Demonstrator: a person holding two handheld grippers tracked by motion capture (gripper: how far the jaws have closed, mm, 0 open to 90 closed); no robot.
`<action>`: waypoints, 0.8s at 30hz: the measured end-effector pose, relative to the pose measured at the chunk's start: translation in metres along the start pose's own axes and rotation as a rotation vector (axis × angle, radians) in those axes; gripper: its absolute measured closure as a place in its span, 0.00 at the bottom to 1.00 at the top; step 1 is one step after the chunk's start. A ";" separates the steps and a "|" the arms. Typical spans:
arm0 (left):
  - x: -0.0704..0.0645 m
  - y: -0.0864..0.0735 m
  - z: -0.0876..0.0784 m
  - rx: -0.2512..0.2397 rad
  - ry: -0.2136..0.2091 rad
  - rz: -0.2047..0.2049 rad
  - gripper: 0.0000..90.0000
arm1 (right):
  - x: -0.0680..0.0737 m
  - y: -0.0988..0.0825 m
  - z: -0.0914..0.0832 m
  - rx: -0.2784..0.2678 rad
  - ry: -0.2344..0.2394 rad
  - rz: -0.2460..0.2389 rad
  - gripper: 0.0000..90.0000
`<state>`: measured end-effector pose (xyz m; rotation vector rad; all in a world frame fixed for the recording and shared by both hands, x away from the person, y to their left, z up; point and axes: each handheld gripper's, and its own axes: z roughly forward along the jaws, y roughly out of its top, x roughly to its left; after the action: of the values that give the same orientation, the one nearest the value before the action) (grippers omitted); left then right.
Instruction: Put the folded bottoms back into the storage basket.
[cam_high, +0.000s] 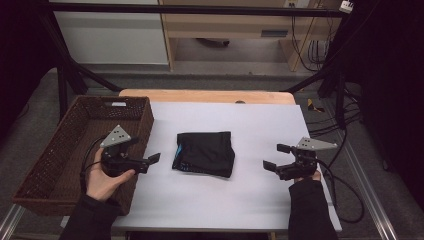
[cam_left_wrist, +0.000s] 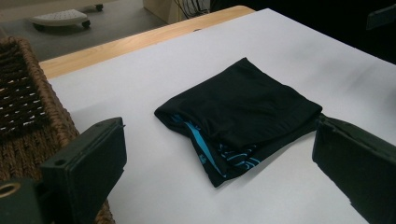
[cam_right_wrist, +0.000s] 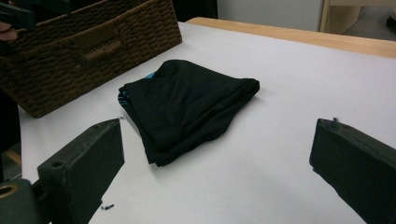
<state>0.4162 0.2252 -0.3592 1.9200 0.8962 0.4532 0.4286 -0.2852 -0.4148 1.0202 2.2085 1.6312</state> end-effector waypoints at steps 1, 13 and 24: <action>-0.001 0.001 0.001 0.003 0.001 0.005 0.03 | 0.000 0.000 0.000 -0.001 0.001 0.000 0.04; -0.018 0.017 0.007 -0.012 -0.011 0.009 0.03 | 0.000 0.000 0.000 -0.002 -0.002 -0.002 0.04; -0.035 0.024 0.030 -0.015 -0.036 0.002 0.04 | 0.000 0.000 0.000 -0.005 -0.002 -0.004 0.04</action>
<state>0.4219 0.1739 -0.3511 1.9099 0.8653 0.4245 0.4282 -0.2852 -0.4142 1.0156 2.2028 1.6319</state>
